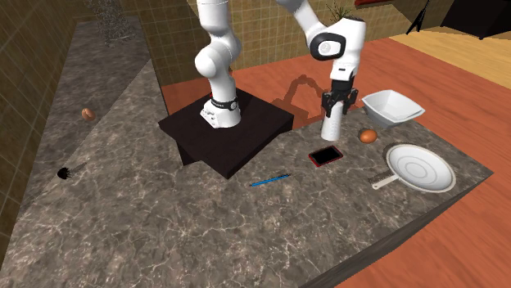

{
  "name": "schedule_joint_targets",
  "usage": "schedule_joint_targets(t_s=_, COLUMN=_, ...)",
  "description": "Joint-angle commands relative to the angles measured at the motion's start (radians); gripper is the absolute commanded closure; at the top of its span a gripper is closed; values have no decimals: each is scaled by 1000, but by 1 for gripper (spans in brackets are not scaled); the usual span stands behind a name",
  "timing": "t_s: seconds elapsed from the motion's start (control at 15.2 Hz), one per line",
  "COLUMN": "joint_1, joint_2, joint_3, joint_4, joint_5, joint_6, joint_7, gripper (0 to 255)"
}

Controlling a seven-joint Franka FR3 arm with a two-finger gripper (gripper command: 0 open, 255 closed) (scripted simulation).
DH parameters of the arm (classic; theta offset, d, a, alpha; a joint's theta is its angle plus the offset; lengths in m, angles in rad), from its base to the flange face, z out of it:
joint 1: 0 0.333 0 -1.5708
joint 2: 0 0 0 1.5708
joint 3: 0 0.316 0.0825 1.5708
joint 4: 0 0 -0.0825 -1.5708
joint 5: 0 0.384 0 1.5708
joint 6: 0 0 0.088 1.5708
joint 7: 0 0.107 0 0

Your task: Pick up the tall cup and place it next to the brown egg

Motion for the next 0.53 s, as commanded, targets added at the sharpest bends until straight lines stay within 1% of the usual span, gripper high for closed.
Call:
schedule_joint_targets(t_s=0.0, joint_1=21, joint_2=38, joint_3=22, joint_4=51, joint_5=-8, joint_6=-22, joint_7=47, gripper=255)
schedule_joint_targets(t_s=0.26, joint_1=67, joint_2=128, joint_3=58, joint_4=173, joint_5=-29, joint_6=-72, joint_7=136, gripper=255)
schedule_joint_targets(t_s=0.33, joint_1=85, joint_2=162, joint_3=69, joint_4=220, joint_5=-37, joint_6=-91, joint_7=166, gripper=255)
schedule_joint_targets(t_s=0.46, joint_1=87, joint_2=180, joint_3=65, joint_4=213, joint_5=-49, joint_6=-68, joint_7=177, gripper=255)
